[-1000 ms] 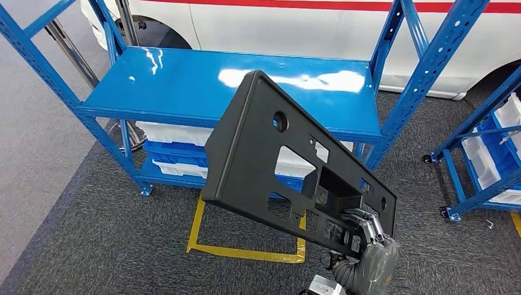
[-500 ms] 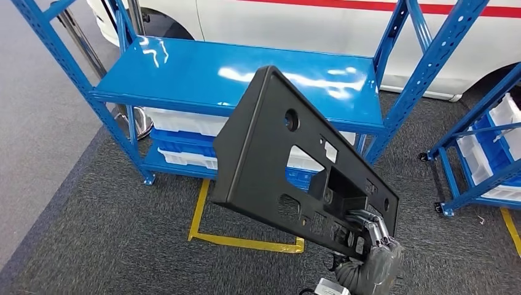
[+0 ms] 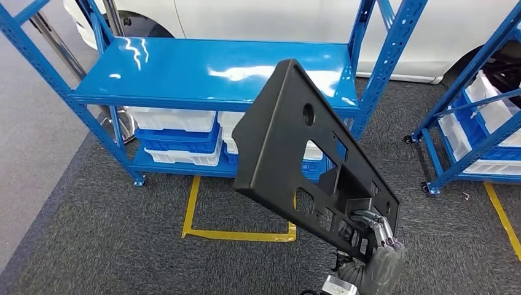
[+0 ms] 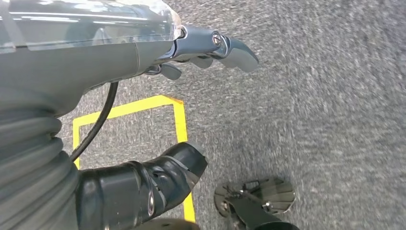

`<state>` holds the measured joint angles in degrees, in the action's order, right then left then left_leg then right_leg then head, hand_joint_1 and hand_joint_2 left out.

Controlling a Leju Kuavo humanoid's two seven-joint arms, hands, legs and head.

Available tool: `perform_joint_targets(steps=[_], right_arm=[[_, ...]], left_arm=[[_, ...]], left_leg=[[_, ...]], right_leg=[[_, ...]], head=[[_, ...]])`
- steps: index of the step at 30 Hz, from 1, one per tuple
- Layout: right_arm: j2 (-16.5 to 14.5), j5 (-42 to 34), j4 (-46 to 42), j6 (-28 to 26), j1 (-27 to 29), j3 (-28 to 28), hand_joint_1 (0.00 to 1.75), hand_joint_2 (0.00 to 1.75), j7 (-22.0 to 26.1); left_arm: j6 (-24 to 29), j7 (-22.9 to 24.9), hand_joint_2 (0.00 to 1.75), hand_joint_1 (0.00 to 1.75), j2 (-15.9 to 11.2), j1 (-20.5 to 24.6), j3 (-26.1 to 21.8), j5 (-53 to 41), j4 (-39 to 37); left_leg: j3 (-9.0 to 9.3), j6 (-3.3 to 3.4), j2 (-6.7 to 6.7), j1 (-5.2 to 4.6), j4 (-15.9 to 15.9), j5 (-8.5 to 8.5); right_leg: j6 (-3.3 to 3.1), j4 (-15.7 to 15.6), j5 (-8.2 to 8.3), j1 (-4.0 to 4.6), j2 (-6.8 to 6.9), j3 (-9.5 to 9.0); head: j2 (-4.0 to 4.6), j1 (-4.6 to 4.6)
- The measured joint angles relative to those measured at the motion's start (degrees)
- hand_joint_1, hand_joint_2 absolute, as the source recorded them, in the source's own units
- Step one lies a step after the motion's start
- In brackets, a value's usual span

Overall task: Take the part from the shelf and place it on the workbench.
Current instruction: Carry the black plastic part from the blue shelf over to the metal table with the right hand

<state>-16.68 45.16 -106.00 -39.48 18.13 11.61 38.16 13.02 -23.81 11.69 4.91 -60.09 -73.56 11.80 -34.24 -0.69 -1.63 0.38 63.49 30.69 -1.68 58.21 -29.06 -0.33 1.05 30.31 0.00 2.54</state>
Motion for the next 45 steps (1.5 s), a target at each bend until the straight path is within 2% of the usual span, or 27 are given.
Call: perform_joint_targets(steps=[2,3,4,6,8,10,12,14,15,16,18,20,22,24,25,27,28,30,32,34,35,36,38,39,41,43,45], right_arm=[[0.0,-0.1,0.0,0.0,0.0,0.0,1.75,1.75,-0.1],[0.0,-0.1,0.0,0.0,0.0,0.0,1.75,1.75,-0.1],[0.0,-0.1,0.0,0.0,0.0,0.0,1.75,1.75,-0.2],[0.0,-0.2,0.0,0.0,0.0,0.0,1.75,1.75,-0.2],[0.0,-0.2,0.0,0.0,0.0,0.1,1.75,1.75,-0.3],[0.0,-0.3,0.0,0.0,0.0,0.1,1.75,1.75,-0.2],[0.0,-0.5,-0.1,-0.1,0.1,0.1,1.75,1.75,-0.1],[0.0,-0.9,-0.2,-0.1,0.2,0.1,1.75,1.75,0.0],[0.1,-1.0,-0.3,-0.1,0.2,0.1,1.75,1.75,0.1],[0.1,-1.1,-0.3,-0.1,0.2,0.1,1.75,1.75,0.1],[0.1,-1.2,-0.4,-0.1,0.2,0.1,1.75,1.75,0.2],[0.1,-1.4,-0.4,-0.1,0.3,0.0,1.75,1.75,0.4],[0.1,-1.7,-0.4,-0.1,0.3,0.0,1.75,1.75,0.8],[0.0,-1.9,-0.6,-0.1,0.4,0.0,1.75,1.75,1.1],[0.0,-2.1,-0.7,-0.1,0.5,0.0,1.75,1.75,1.3],[-0.1,-2.3,-1.1,-0.2,0.7,-0.1,1.75,1.75,1.4],[-0.2,-2.4,-1.3,-0.2,0.9,-0.2,1.75,1.75,1.4],[-0.3,-2.4,-1.7,-0.2,1.1,-0.3,1.75,1.75,1.5],[-0.4,-2.4,-1.9,-0.2,1.1,-0.3,1.75,1.75,1.5],[-0.4,-2.4,-1.9,-0.2,1.1,-0.3,1.75,1.75,1.5],[-0.4,-2.4,-1.9,-0.2,1.1,-0.4,1.75,1.75,1.5],[-0.4,-2.4,-1.9,-0.2,1.1,-0.4,1.75,1.75,1.5],[-0.4,-2.4,-2.0,-0.2,1.1,-0.4,1.75,1.75,1.5],[-0.5,-2.3,-2.0,-0.2,1.1,-0.4,1.75,1.75,1.5],[-0.5,-2.2,-2.1,-0.2,1.2,-0.4,1.75,1.75,1.5],[-0.5,-2.2,-2.2,-0.2,1.3,-0.6,1.75,1.75,1.5],[-0.5,-2.2,-2.4,-0.2,1.4,-0.7,1.75,1.75,1.5]], left_arm=[[0.0,0.1,1.75,0.0,0.0,-0.1,0.0,0.0,0.0],[0.0,0.1,1.75,0.0,0.0,-0.1,0.0,0.0,0.0],[0.0,0.1,1.75,0.0,0.0,-0.2,0.0,0.0,0.0],[0.0,0.1,1.75,0.0,0.0,-0.2,0.0,0.0,0.0],[0.0,0.1,1.75,0.0,0.0,-0.2,-0.1,0.0,0.0],[0.1,0.1,1.75,0.0,-0.1,-0.2,-0.2,0.0,0.0],[0.1,0.1,1.75,0.0,0.0,-0.1,-0.3,0.0,0.0],[0.1,0.1,1.75,0.0,0.0,0.1,-0.3,0.0,0.0],[0.1,0.1,1.75,0.0,0.1,0.0,-0.3,0.0,0.0],[0.1,0.1,1.75,0.0,0.1,0.0,-0.3,0.0,0.0],[0.1,0.1,1.75,0.0,0.1,-0.2,-0.4,0.0,0.0],[0.1,0.1,1.75,0.0,0.1,-0.2,-0.4,0.0,0.0],[0.1,0.1,1.75,0.0,0.1,-0.1,-0.5,0.0,0.0],[0.1,0.1,1.75,0.0,0.1,-0.1,-0.6,0.0,0.0],[0.1,0.1,1.75,0.0,0.1,-0.1,-0.7,0.0,0.0],[0.1,0.1,1.75,0.0,0.1,0.0,-0.9,0.0,0.0],[0.1,0.1,1.75,0.0,0.1,0.0,-0.9,0.0,0.0],[0.1,0.1,1.75,0.0,0.1,0.1,-1.0,0.0,0.0],[0.1,0.1,1.75,0.0,0.1,0.0,-1.1,0.0,0.0],[0.1,0.1,1.75,0.0,0.1,-0.2,-1.2,0.0,0.0],[0.1,0.1,1.75,0.0,0.1,-0.2,-1.2,0.0,0.0],[0.1,0.1,1.75,0.0,0.1,-0.3,-1.2,0.0,0.0],[0.1,0.1,1.75,0.0,0.1,-0.3,-1.2,0.0,0.0],[0.1,0.1,1.75,0.0,0.1,-0.3,-1.2,0.0,0.0],[0.1,0.0,1.75,0.0,0.1,-0.1,-1.3,-0.1,0.0],[0.1,0.0,1.75,0.0,0.1,0.0,-1.3,-0.1,0.0],[0.1,0.0,1.75,0.0,0.1,0.0,-1.3,-0.1,0.0]], left_leg=[[-2.82,-0.29,0.89,0.11,7.4,4.0],[-3.77,-0.35,1.01,0.15,10.1,4.78],[-3.82,-0.35,1.06,0.17,10.9,4.34],[-1.01,-0.13,1.46,0.19,5.9,0.66],[2.71,0.33,3.48,0.17,-1.3,-2.2],[4.25,0.58,4.91,0.1,-4.5,-2.6],[4.57,0.66,4.1,0.22,-5.6,-2.64],[4.92,1.15,2.9,0.53,-6.8,-2.84],[5.04,1.44,2.25,0.7,-7.3,-2.94],[5.01,1.68,1.64,0.68,-7.4,-3.01],[4.93,1.84,0.23,0.69,-7.3,-2.95],[5.01,1.76,-1.07,0.72,-7.1,-2.75],[5.23,1.35,-2.15,0.79,-6.7,-2.25],[5.3,0.65,-3.04,0.56,-6.1,-1.63],[5.27,0.37,-3.51,0.37,-5.9,-1.44],[5.31,-0.07,-4.56,0.27,-5.8,-1.29],[5.28,-0.29,-4.31,0.38,-5.6,-0.9],[4.02,-0.64,-1.9,0.67,-2.4,1.61],[0.71,-0.74,0.62,0.79,5.0,5.54],[-2.02,-0.72,1.08,0.79,10.7,7.01],[-2.09,-0.63,1.14,0.79,10.6,6.03],[-1.14,-0.49,1.32,0.8,8.3,4.08],[1.98,-0.09,3.3,0.85,0.8,0.04],[3.17,0.04,4.48,0.88,-2.1,-0.93],[3.96,0.24,5.81,0.78,-4.3,-1.02],[4.09,0.71,4.74,0.82,-4.8,-1.41],[4.17,1.44,3.31,0.93,-5.5,-1.97]], right_leg=[[-0.32,0.1,0.37,0.08,-0.86,0.59],[-0.34,0.3,0.47,0.12,-1.37,0.83],[-0.32,0.4,0.52,0.15,-1.92,1.0],[-0.28,0.7,0.54,0.15,-3.11,1.12],[-0.03,0.9,0.61,0.14,-4.24,1.32],[0.64,0.9,0.97,-0.01,-5.25,1.74],[1.4,0.8,1.31,-0.05,-6.04,2.1],[1.98,2.1,0.31,0.12,-4.6,2.9],[2.24,4.4,-1.16,0.15,-3.41,4.04],[2.5,7.8,-2.95,0.04,-2.32,5.66],[3.01,15.0,-5.68,-0.33,-1.7,9.18],[3.42,16.0,-4.53,-0.74,-1.41,9.73],[3.58,9.3,-0.63,-0.98,0.18,6.44],[3.24,3.0,1.48,-0.62,2.4,3.5],[2.93,1.8,1.47,-0.4,2.93,3.16],[2.15,1.7,1.45,-0.24,2.05,3.52],[1.8,1.6,1.58,-0.24,1.44,3.59],[1.06,1.2,1.88,-0.41,0.36,3.62],[0.64,1.2,2.04,-0.41,-0.8,3.7],[0.52,1.3,2.1,-0.28,-2.26,3.73],[0.51,1.4,2.11,-0.24,-3.06,3.71],[0.52,1.5,2.11,-0.24,-3.86,3.68],[0.67,1.8,2.09,-0.2,-5.3,3.74],[0.88,2.1,2.14,-0.2,-5.92,3.96],[1.69,2.2,2.48,-0.33,-7.06,4.55],[2.56,2.1,2.83,-0.44,-7.55,4.92],[3.08,4.3,1.21,-0.22,-5.11,5.97]], head=[[0.0,-0.01],[0.0,0.0],[0.0,-0.01],[0.0,-0.01],[0.0,0.01],[0.0,0.0],[0.0,-0.03],[0.0,0.07],[0.0,0.15],[0.0,0.23],[0.0,0.28],[0.0,0.28],[0.0,0.3],[0.0,0.27],[0.0,0.24],[0.0,0.2],[0.0,0.22],[0.0,0.22],[0.0,0.2],[0.0,0.21],[0.0,0.21],[0.0,0.2],[0.0,0.2],[0.0,0.21],[0.0,0.23],[0.0,0.25],[0.0,0.46]])
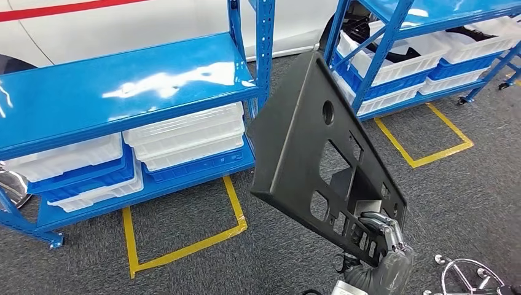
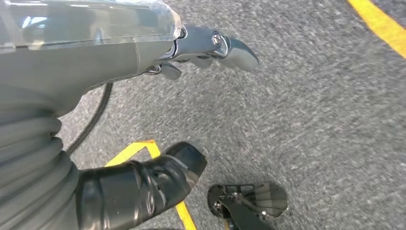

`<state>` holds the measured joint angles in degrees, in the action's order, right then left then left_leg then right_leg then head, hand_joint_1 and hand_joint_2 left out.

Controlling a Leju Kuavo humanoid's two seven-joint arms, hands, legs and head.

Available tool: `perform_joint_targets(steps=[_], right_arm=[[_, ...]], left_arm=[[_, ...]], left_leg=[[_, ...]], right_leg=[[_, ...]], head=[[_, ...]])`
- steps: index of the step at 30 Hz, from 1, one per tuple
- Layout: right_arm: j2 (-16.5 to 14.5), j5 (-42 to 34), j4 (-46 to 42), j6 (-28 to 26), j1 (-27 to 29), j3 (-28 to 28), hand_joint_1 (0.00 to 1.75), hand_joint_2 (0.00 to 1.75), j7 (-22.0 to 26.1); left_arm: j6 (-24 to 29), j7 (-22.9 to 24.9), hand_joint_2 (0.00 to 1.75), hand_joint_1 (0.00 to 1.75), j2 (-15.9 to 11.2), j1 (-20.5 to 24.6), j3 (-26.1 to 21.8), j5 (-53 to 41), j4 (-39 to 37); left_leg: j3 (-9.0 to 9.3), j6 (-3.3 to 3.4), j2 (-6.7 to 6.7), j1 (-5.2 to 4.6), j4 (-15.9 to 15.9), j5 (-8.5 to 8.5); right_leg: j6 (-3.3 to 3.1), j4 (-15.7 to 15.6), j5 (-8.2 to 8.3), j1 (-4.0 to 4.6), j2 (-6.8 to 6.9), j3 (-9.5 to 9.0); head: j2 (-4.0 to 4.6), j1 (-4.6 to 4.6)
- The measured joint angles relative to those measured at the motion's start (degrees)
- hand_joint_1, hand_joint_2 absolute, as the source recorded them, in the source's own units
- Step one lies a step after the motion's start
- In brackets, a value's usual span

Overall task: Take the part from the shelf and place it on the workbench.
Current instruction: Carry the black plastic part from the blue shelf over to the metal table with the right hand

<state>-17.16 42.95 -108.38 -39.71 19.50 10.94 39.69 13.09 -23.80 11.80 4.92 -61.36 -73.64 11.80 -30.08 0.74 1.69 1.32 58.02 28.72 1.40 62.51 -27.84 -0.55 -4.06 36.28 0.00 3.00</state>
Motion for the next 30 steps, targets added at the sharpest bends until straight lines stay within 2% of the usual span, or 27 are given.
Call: perform_joint_targets(steps=[1,2,3,4,5,6,7,9,10,11,13,15,17,18,19,20,21,22,24,26,27,28,29,30], right_arm=[[0.0,0.0,0.0,0.0,0.0,0.0,1.75,1.75,0.0],[0.0,0.0,-0.1,0.0,0.0,-0.1,1.75,1.75,0.0],[0.0,0.0,-0.1,0.0,0.0,-0.1,1.75,1.75,0.0],[0.0,0.0,-0.1,0.0,0.0,-0.1,1.75,1.75,0.0],[0.0,0.0,-0.1,0.0,0.0,-0.1,1.75,1.75,0.0],[0.0,0.0,-0.1,0.0,0.0,-0.1,1.75,1.75,0.0],[0.0,0.1,-0.1,0.0,0.0,-0.1,1.75,1.75,0.0],[0.0,0.2,-0.1,0.0,0.0,-0.1,1.75,1.75,0.0],[0.0,0.2,-0.1,0.0,0.0,-0.1,1.75,1.75,0.0],[0.0,0.2,-0.2,0.0,0.0,-0.1,1.75,1.75,0.0],[-0.1,0.3,-0.2,-0.1,0.1,-0.1,1.75,1.75,0.0],[-0.1,0.3,-0.3,-0.2,0.1,-0.1,1.75,1.75,0.0],[-0.2,0.4,-0.3,-0.2,0.1,-0.1,1.75,1.75,0.0],[-0.2,0.4,-0.3,-0.2,0.1,-0.1,1.75,1.75,0.0],[-0.2,0.4,-0.3,-0.2,0.1,-0.1,1.75,1.75,0.0],[-0.2,0.4,-0.3,-0.2,0.1,-0.1,1.75,1.75,0.0],[-0.2,0.4,-0.3,-0.2,0.1,-0.1,1.75,1.75,0.0],[-0.2,0.5,-0.3,-0.2,0.1,-0.1,1.75,1.75,0.0],[-0.2,0.7,-0.3,-0.2,0.1,-0.1,1.75,1.75,0.0],[-0.2,0.9,-0.4,-0.2,0.1,-0.1,1.75,1.75,0.0],[-0.2,0.9,-0.4,-0.3,0.2,-0.1,1.75,1.75,0.0],[-0.2,1.0,-0.5,-0.3,0.2,-0.2,1.75,1.75,0.0],[-0.2,1.0,-0.5,-0.3,0.2,-0.2,1.75,1.75,0.0],[-0.2,1.0,-0.5,-0.3,0.2,-0.2,1.75,1.75,0.0]], left_arm=[[0.0,0.0,1.75,0.0,0.0,0.0,0.0,0.0,0.0],[0.0,0.0,1.75,0.0,0.0,-0.1,0.0,0.0,0.0],[0.0,0.0,1.75,0.0,0.0,-0.2,0.0,0.0,0.0],[0.0,0.0,1.75,0.0,0.0,-0.3,0.0,0.0,0.0],[0.0,0.0,1.75,0.0,0.0,-0.3,0.0,0.0,0.0],[0.0,0.0,1.75,0.0,0.0,-0.3,0.0,0.0,0.0],[0.0,0.0,1.75,0.0,0.0,-0.2,0.0,0.0,0.0],[0.0,0.0,1.75,0.0,0.1,-0.1,0.0,0.0,0.0],[0.0,0.0,1.75,0.0,0.1,-0.1,0.0,0.0,0.0],[0.0,0.0,1.75,0.0,0.2,0.0,0.0,0.0,0.0],[0.0,0.0,1.75,0.0,0.2,0.1,0.0,0.0,0.0],[0.0,0.0,1.75,0.0,0.3,0.1,0.0,0.0,0.0],[0.0,0.0,1.75,0.0,0.3,0.0,0.0,0.0,0.0],[0.0,0.0,1.75,0.0,0.3,-0.1,0.0,0.0,0.0],[0.0,0.0,1.75,0.0,0.3,-0.1,0.0,0.0,0.0],[0.0,0.0,1.75,0.0,0.3,-0.2,0.0,0.0,0.0],[0.0,0.0,1.75,0.0,0.3,-0.3,0.0,0.0,0.0],[0.0,0.0,1.75,0.0,0.3,-0.3,0.0,0.0,0.0],[0.0,0.0,1.75,0.0,0.3,-0.3,0.0,0.0,0.0],[0.0,0.0,1.75,0.0,0.3,-0.2,-0.1,0.0,0.0],[0.0,0.0,1.75,0.0,0.3,-0.2,-0.1,0.0,0.0],[0.1,0.0,1.75,0.0,0.2,-0.2,-0.1,0.0,0.0],[0.1,0.0,1.75,0.0,0.2,-0.1,-0.1,0.0,0.0],[0.1,0.0,1.75,0.0,0.2,-0.1,-0.1,0.0,0.0]], left_leg=[[-0.01,0.23,-0.77,-0.05,-0.1,-0.14],[-0.09,0.36,-1.55,-0.19,-0.1,-0.18],[-0.2,0.4,-2.39,-0.33,-0.1,-0.17],[-0.28,0.43,-3.21,-0.43,0.0,-0.14],[-0.32,0.45,-4.01,-0.53,0.1,-0.1],[-0.3,0.46,-4.7,-0.62,0.1,-0.06],[-0.21,0.43,-5.33,-0.71,0.1,0.01],[-0.03,0.21,-6.37,-0.94,0.1,0.16],[0.02,0.02,-6.82,-1.02,0.1,0.21],[0.07,-0.19,-7.3,-1.08,0.0,0.23],[0.22,-0.67,-8.02,-1.12,-0.1,0.35],[-0.4,-1.11,-6.18,-1.01,1.9,2.14],[-2.97,-1.41,-3.23,-0.8,8.0,5.81],[-4.65,-1.54,-2.58,-0.75,11.8,7.43],[-5.98,-1.67,-2.31,-0.69,14.6,8.26],[-6.52,-1.79,-2.23,-0.63,15.7,7.98],[-6.05,-1.88,-2.18,-0.53,14.5,6.56],[-4.68,-1.96,-1.98,-0.38,11.4,4.38],[-1.55,-2.03,-0.2,-0.08,4.2,1.29],[-0.4,-1.67,1.46,-0.04,1.3,0.85],[-0.45,-1.35,1.54,-0.18,1.1,0.85],[-0.53,-0.91,1.14,-0.2,1.0,0.65],[-0.55,-0.49,0.63,-0.21,0.8,0.41],[-0.56,-0.06,0.13,-0.17,0.6,0.15]], right_leg=[[0.14,2.8,-1.79,0.01,1.75,1.21],[0.32,6.4,-3.79,0.01,2.91,2.83],[0.45,10.1,-5.45,-0.04,3.38,4.41],[0.51,12.3,-6.13,-0.1,3.52,5.32],[0.48,12.7,-5.79,-0.13,3.65,5.25],[0.33,10.6,-4.4,-0.11,3.92,3.9],[0.04,6.9,-2.51,0.0,4.54,1.65],[-0.86,-0.6,-0.28,0.68,6.66,-2.49],[-1.26,-2.5,0.01,1.03,7.3,-3.39],[-1.56,-3.1,-0.12,1.3,7.45,-3.54],[-2.06,-3.6,0.31,1.15,6.3,-3.41],[-2.72,-4.4,0.9,0.67,5.25,-3.63],[-3.15,-4.8,1.27,0.45,4.25,-3.68],[-3.22,-4.7,1.33,0.44,3.69,-3.58],[-3.24,-4.6,1.35,0.42,3.01,-3.5],[-3.22,-4.4,1.34,0.38,2.29,-3.42],[-3.14,-4.1,1.29,0.32,1.56,-3.33],[-2.99,-3.8,1.19,0.23,0.84,-3.26],[-2.47,-2.9,0.87,0.15,-0.32,-2.89],[-1.77,-2.4,0.84,0.17,-1.19,-2.24],[-1.38,-2.3,1.0,0.16,-1.61,-1.95],[-1.01,-2.4,1.22,0.07,-2.03,-1.73],[-0.72,-2.2,1.14,0.02,-1.83,-1.53],[-0.46,-1.4,0.53,0.03,-0.98,-1.07]], head=[[0.0,0.09],[0.0,0.21],[0.0,0.21],[0.0,0.21],[0.0,0.21],[0.0,0.22],[0.0,0.22],[0.0,0.21],[0.0,0.21],[0.0,0.21],[0.0,0.21],[0.0,0.19],[0.0,0.17],[0.0,0.15],[0.0,0.16],[0.0,0.15],[0.0,0.15],[0.0,0.15],[0.0,0.15],[0.0,0.18],[0.0,0.18],[0.0,0.19],[0.0,0.19],[0.0,0.25]])
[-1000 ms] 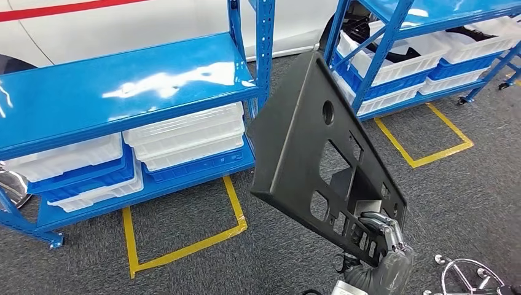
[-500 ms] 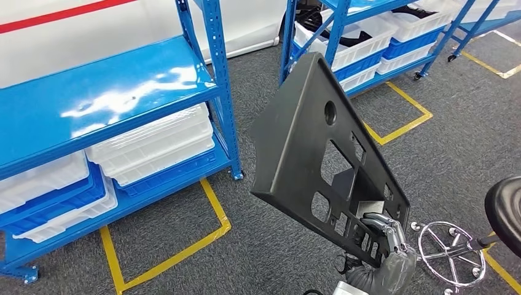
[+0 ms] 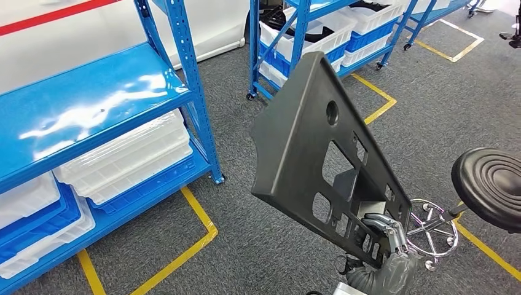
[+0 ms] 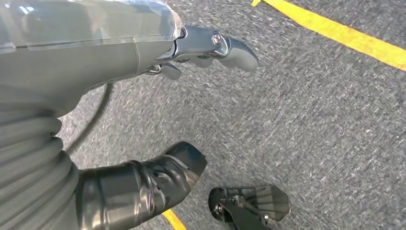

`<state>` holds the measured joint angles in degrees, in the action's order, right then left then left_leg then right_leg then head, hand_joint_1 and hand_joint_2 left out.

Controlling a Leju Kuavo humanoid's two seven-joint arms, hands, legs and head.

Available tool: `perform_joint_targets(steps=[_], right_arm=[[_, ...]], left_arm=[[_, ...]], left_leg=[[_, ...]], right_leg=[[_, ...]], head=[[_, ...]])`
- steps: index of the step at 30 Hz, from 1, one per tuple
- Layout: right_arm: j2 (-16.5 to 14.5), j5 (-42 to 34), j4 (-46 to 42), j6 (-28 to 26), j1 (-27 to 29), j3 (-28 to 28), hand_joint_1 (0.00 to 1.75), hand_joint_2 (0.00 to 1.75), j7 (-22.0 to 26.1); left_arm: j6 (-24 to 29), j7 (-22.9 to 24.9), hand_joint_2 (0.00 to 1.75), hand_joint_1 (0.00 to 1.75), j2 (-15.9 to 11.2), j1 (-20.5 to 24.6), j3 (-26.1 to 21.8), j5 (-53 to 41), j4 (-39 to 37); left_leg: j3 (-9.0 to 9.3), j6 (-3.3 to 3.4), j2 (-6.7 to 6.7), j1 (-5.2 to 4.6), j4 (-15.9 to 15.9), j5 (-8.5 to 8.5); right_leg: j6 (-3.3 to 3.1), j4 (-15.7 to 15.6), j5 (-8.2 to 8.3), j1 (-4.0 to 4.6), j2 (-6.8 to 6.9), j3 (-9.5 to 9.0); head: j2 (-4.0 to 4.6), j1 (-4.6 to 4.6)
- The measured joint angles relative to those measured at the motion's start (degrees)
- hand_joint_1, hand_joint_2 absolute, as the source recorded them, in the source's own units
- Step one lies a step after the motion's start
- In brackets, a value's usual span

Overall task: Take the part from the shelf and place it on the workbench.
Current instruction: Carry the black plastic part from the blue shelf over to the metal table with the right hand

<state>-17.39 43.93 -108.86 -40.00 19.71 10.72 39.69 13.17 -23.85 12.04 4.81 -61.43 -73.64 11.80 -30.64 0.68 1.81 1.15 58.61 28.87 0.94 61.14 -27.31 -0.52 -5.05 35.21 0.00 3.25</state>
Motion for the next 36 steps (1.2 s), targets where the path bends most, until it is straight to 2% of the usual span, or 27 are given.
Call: perform_joint_targets(steps=[2,3,4,5,6,7,9,10,11,12,14,16,18,19,20,21,22,23,25,27,29,30,31,33,34,35,36], right_arm=[[0.0,0.0,0.0,0.0,0.0,0.0,1.75,1.75,0.0],[0.0,0.0,0.0,0.0,0.0,0.0,1.75,1.75,0.0],[0.0,-0.1,0.0,0.0,0.0,-0.1,1.75,1.75,0.0],[0.0,-0.1,0.0,0.0,0.0,-0.1,1.75,1.75,0.0],[0.0,-0.1,0.0,0.0,0.0,-0.1,1.75,1.75,0.0],[0.0,-0.1,0.0,0.0,0.0,-0.1,1.75,1.75,0.0],[0.0,-0.1,0.0,0.0,0.0,-0.1,1.75,1.75,0.0],[0.0,-0.1,0.0,0.0,0.0,-0.1,1.75,1.75,0.0],[0.0,-0.1,0.0,0.0,0.0,-0.1,1.75,1.75,0.0],[0.0,-0.1,0.0,0.0,0.0,-0.1,1.75,1.75,0.0],[0.0,-0.1,0.0,0.0,0.0,-0.1,1.75,1.75,0.0],[-0.1,-0.1,-0.1,0.0,0.0,-0.1,1.75,1.75,0.0],[-0.2,-0.1,-0.1,0.0,0.0,0.0,1.75,1.75,0.0],[-0.2,-0.1,-0.1,0.0,0.0,0.0,1.75,1.75,0.0],[-0.2,-0.1,-0.1,0.0,0.0,0.0,1.75,1.75,0.0],[-0.2,-0.1,-0.1,0.0,0.0,0.0,1.75,1.75,0.0],[-0.2,-0.1,-0.1,0.0,0.0,0.0,1.75,1.75,0.0],[-0.2,-0.1,-0.1,0.0,0.0,0.0,1.75,1.75,0.0],[-0.2,-0.1,-0.1,0.0,0.0,0.0,1.75,1.75,0.0],[-0.2,-0.2,-0.1,0.0,0.0,-0.1,1.75,1.75,0.0],[-0.2,-0.2,-0.1,0.0,0.0,-0.1,1.75,1.75,0.0],[-0.2,-0.2,-0.1,0.0,0.1,-0.1,1.75,1.75,0.0],[-0.1,-0.2,-0.2,0.0,0.1,-0.1,1.75,1.75,0.0],[-0.1,-0.3,-0.1,0.0,0.1,-0.1,1.75,1.75,0.0],[-0.1,-0.4,-0.1,0.0,0.1,-0.1,1.75,1.75,0.0],[-0.1,-0.5,-0.1,0.0,0.1,-0.1,1.75,1.75,0.0],[-0.1,-0.6,-0.1,0.0,0.1,-0.2,1.75,1.75,0.0]], left_arm=[[0.0,-0.1,1.75,0.0,0.0,0.0,0.0,0.0,0.0],[0.0,-0.1,1.75,0.0,0.0,-0.1,0.0,0.0,0.0],[0.0,-0.1,1.75,0.0,0.0,-0.2,0.0,0.0,0.0],[0.0,-0.1,1.75,0.0,0.0,-0.3,0.0,0.0,0.0],[0.0,-0.1,1.75,0.0,0.0,-0.3,0.0,0.0,0.0],[0.0,-0.1,1.75,0.0,0.0,-0.2,0.0,0.0,0.0],[0.0,-0.1,1.75,0.0,0.0,-0.1,0.0,0.0,0.0],[0.0,-0.1,1.75,0.0,0.0,0.0,0.0,0.0,0.0],[0.0,-0.1,1.75,0.0,0.0,0.0,0.0,0.0,0.0],[0.0,-0.1,1.75,0.0,0.0,0.0,0.0,0.0,0.0],[0.0,-0.1,1.75,0.0,0.1,0.1,0.0,0.0,0.0],[0.0,-0.1,1.75,0.0,0.1,0.1,0.0,0.0,0.0],[0.0,-0.1,1.75,0.0,0.1,0.0,0.0,0.0,0.0],[0.0,-0.1,1.75,0.0,0.1,0.0,0.0,0.0,0.0],[0.0,-0.1,1.75,0.0,0.1,-0.1,0.0,0.0,0.0],[0.0,-0.1,1.75,0.0,0.0,-0.2,0.0,0.0,0.0],[0.0,-0.1,1.75,0.0,0.0,-0.2,0.0,0.0,0.0],[0.1,-0.1,1.75,0.0,0.0,-0.2,0.0,0.0,0.0],[0.1,-0.1,1.75,0.0,0.0,-0.2,0.0,0.0,0.0],[0.1,-0.1,1.75,0.0,0.0,-0.1,0.0,0.0,0.0],[0.2,-0.1,1.75,0.0,0.0,0.0,0.0,0.0,0.0],[0.2,-0.1,1.75,0.0,0.0,0.1,0.0,0.0,0.0],[0.2,-0.1,1.75,0.0,0.0,0.1,0.0,0.0,0.0],[0.2,-0.1,1.75,0.0,0.0,0.0,-0.1,0.0,0.0],[0.2,-0.1,1.75,0.0,0.0,0.0,-0.1,0.0,0.0],[0.2,-0.1,1.75,0.0,0.0,-0.1,-0.1,0.0,0.0],[0.2,-0.1,1.75,0.0,0.0,-0.2,-0.1,0.0,0.0]], left_leg=[[-0.05,0.53,-1.14,-0.01,-0.3,-0.3],[-0.1,0.63,-1.73,-0.1,-0.3,-0.33],[-0.13,0.65,-2.4,-0.2,-0.3,-0.32],[-0.15,0.66,-3.02,-0.28,-0.3,-0.29],[-0.14,0.66,-3.59,-0.35,-0.3,-0.26],[-0.08,0.63,-4.06,-0.42,-0.3,-0.22],[0.1,0.47,-4.79,-0.57,-0.3,-0.08],[0.15,0.3,-5.07,-0.66,-0.3,-0.01],[0.18,0.11,-5.36,-0.73,-0.3,0.04],[0.21,-0.11,-5.68,-0.8,-0.4,0.05],[0.42,-0.64,-5.92,-0.79,-0.4,0.25],[-0.39,-1.1,-4.39,-0.71,1.9,2.13],[-3.38,-1.32,-2.67,-0.61,8.5,5.86],[-5.13,-1.43,-2.43,-0.6,12.2,7.36],[-6.41,-1.52,-2.36,-0.57,14.7,7.94],[-6.89,-1.58,-2.35,-0.55,15.5,7.48],[-6.21,-1.6,-2.3,-0.5,13.7,5.84],[-4.68,-1.57,-1.97,-0.43,10.2,3.57],[-1.59,-1.35,-0.3,-0.32,3.2,0.62],[-0.59,-0.92,0.79,-0.43,0.7,0.37],[-0.5,-0.23,0.18,-0.45,0.3,0.03],[-0.42,0.17,-0.2,-0.37,0.0,-0.2],[-0.35,0.52,-0.66,-0.26,-0.3,-0.43],[-0.27,0.91,-1.6,-0.25,-0.6,-0.63],[-0.29,0.99,-2.14,-0.3,-0.6,-0.62],[-0.3,1.0,-2.69,-0.35,-0.6,-0.58],[-0.27,0.99,-3.25,-0.39,-0.6,-0.51]], right_leg=[[0.38,5.2,-3.19,0.08,2.81,2.31],[0.54,8.9,-5.13,0.11,3.86,4.01],[0.64,12.4,-6.55,0.09,4.34,5.54],[0.64,14.3,-6.96,0.09,4.55,6.36],[0.55,14.2,-6.33,0.1,4.66,6.18],[0.34,11.8,-4.71,0.15,4.85,4.76],[-0.37,3.6,-1.42,0.57,6.22,0.3],[-0.77,0.4,-0.54,0.9,6.9,-1.34],[-1.1,-1.3,-0.34,1.2,7.38,-2.12],[-1.33,-1.7,-0.51,1.43,7.38,-2.17],[-1.88,-2.2,-0.16,1.27,6.59,-2.19],[-2.58,-2.9,0.26,0.86,5.93,-2.48],[-3.0,-3.1,0.42,0.72,5.27,-2.53],[-3.08,-3.0,0.42,0.74,4.85,-2.45],[-3.09,-2.8,0.4,0.77,4.35,-2.38],[-3.08,-2.7,0.36,0.77,3.83,-2.32],[-3.03,-2.4,0.28,0.74,3.28,-2.29],[-2.91,-2.2,0.15,0.69,2.74,-2.27],[-2.45,-1.4,-0.2,0.73,1.75,-1.98],[-1.84,-1.0,-0.23,0.69,1.04,-1.47],[-1.23,-1.0,-0.03,0.52,0.51,-1.18],[-0.93,-0.7,-0.3,0.53,0.86,-1.0],[-0.66,0.6,-1.23,0.56,1.64,-0.38],[-0.15,6.5,-4.57,0.49,3.63,2.37],[0.07,10.3,-6.23,0.34,4.15,4.19],[0.22,13.1,-7.08,0.2,4.36,5.59],[0.3,14.1,-6.84,0.1,4.49,6.11]], head=[[0.0,0.09],[0.0,0.13],[0.0,0.11],[0.0,0.12],[0.0,0.11],[0.0,0.12],[0.0,0.11],[0.0,0.11],[0.0,0.1],[0.0,0.09],[0.0,0.08],[0.0,0.04],[0.0,0.01],[0.0,-0.01],[0.0,-0.01],[0.0,-0.01],[0.0,-0.01],[0.0,-0.01],[0.0,0.02],[0.0,0.05],[0.0,0.05],[0.0,0.07],[0.0,0.14],[0.0,0.27],[0.0,0.3],[0.0,0.3],[0.0,0.29]])
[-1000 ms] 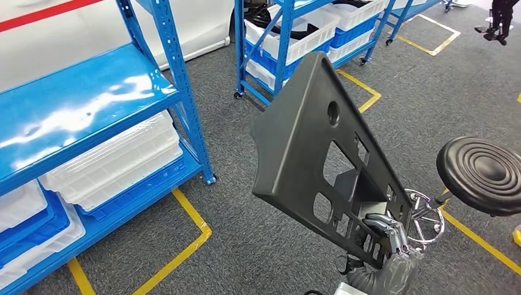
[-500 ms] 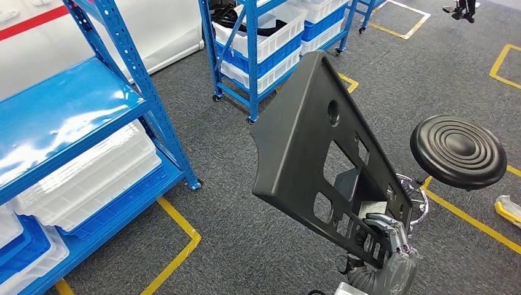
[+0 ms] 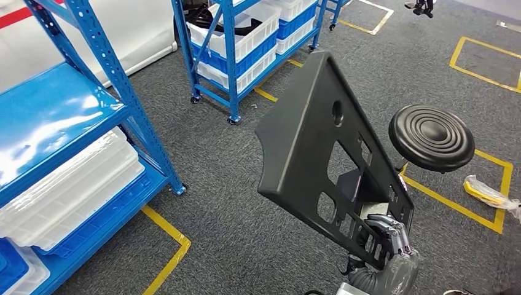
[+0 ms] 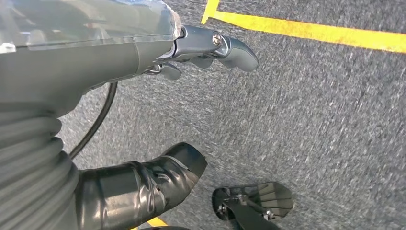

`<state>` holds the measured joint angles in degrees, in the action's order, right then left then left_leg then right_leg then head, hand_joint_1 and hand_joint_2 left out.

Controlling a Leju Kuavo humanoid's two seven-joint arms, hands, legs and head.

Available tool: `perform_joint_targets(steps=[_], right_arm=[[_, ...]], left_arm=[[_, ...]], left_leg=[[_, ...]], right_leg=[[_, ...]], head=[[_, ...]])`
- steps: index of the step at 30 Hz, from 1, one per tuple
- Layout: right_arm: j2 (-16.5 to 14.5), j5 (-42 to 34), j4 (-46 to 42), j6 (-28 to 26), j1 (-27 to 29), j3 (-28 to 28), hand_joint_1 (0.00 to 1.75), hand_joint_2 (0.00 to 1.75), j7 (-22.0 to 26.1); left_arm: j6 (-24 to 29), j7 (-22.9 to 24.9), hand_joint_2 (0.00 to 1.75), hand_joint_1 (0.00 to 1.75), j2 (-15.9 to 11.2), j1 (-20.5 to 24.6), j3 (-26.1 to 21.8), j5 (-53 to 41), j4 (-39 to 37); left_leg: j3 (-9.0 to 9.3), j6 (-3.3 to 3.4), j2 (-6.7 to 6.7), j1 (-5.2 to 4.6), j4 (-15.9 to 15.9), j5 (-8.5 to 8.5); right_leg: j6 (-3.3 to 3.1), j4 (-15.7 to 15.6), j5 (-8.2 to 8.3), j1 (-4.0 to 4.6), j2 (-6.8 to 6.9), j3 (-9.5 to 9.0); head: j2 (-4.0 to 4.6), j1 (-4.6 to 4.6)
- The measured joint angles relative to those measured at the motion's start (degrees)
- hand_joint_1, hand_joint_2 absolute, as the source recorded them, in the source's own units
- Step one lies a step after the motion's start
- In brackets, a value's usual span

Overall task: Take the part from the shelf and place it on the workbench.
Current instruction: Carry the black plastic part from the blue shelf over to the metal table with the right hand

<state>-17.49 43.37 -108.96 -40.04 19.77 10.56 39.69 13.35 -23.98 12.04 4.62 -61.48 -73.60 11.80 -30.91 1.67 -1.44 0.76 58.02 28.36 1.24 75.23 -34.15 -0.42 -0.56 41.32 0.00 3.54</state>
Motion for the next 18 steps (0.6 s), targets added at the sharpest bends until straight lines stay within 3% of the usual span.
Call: perform_joint_targets(steps=[2,4,6,7,10,14,15,17,18], right_arm=[[0.0,-0.1,0.0,0.0,0.0,0.0,1.75,1.75,0.0],[0.0,-0.1,0.0,0.0,0.0,0.0,1.75,1.75,0.0],[0.0,-0.1,0.0,0.0,0.0,0.0,1.75,1.75,0.0],[0.0,-0.1,0.0,0.0,0.0,0.0,1.75,1.75,0.0],[0.0,-0.1,0.0,0.0,0.0,0.0,1.75,1.75,0.0],[-0.1,-0.1,0.0,0.0,0.1,0.1,1.75,1.75,0.0],[-0.1,-0.1,0.0,0.0,0.1,0.1,1.75,1.75,0.0],[-0.1,-0.1,0.0,-0.1,0.0,0.1,1.75,1.75,0.0],[-0.1,-0.2,0.0,0.0,0.0,0.1,1.75,1.75,0.0]], left_arm=[[0.0,0.0,1.75,0.0,0.0,0.0,0.0,0.0,0.0],[0.0,0.0,1.75,0.0,0.0,0.1,0.0,0.0,0.0],[0.0,0.0,1.75,0.0,0.0,0.1,0.0,0.0,0.0],[0.0,0.0,1.75,0.0,0.0,0.1,0.0,0.0,0.0],[0.0,0.0,1.75,0.0,0.1,0.2,0.0,0.0,0.0],[0.0,0.0,1.75,0.0,0.1,0.2,0.0,0.0,0.0],[0.0,0.0,1.75,0.0,0.1,0.2,0.0,0.0,0.0],[0.0,0.0,1.75,0.0,0.1,0.1,0.0,0.0,0.0],[0.0,0.0,1.75,0.0,0.0,0.0,0.0,0.0,0.0]], left_leg=[[0.22,-0.16,-0.99,-0.02,0.0,0.21],[0.56,-0.53,-1.75,-0.14,0.1,0.55],[0.77,-1.0,-2.52,-0.33,0.1,0.83],[0.89,-1.25,-3.01,-0.41,0.0,0.9],[1.28,-1.94,-3.68,-0.33,0.3,1.6],[0.95,-2.1,-2.46,-0.2,1.4,2.56],[0.3,-2.14,-1.62,-0.2,2.9,3.51],[-3.83,-2.32,0.26,-0.17,11.2,6.65],[-5.18,-2.41,0.77,-0.12,13.5,6.83]], right_leg=[[-0.12,-4.5,3.31,-0.06,0.64,-2.26],[-0.62,-12.3,6.27,0.39,2.95,-6.17],[-1.22,-15.6,6.74,1.04,4.38,-7.66],[-1.5,-15.8,6.74,1.27,4.05,-7.6],[-2.38,-16.5,7.16,0.84,2.47,-7.97],[-2.73,-16.9,7.33,0.68,2.05,-8.29],[-2.91,-17.0,7.37,0.66,1.82,-8.32],[-3.36,-16.8,7.36,0.67,0.01,-8.3],[-3.45,-16.6,7.31,0.69,-1.1,-8.27]], head=[[0.0,0.01],[0.0,0.02],[0.0,-0.01],[0.0,-0.02],[0.0,-0.05],[0.0,-0.04],[0.0,-0.07],[0.0,-0.14],[0.0,-0.15]])
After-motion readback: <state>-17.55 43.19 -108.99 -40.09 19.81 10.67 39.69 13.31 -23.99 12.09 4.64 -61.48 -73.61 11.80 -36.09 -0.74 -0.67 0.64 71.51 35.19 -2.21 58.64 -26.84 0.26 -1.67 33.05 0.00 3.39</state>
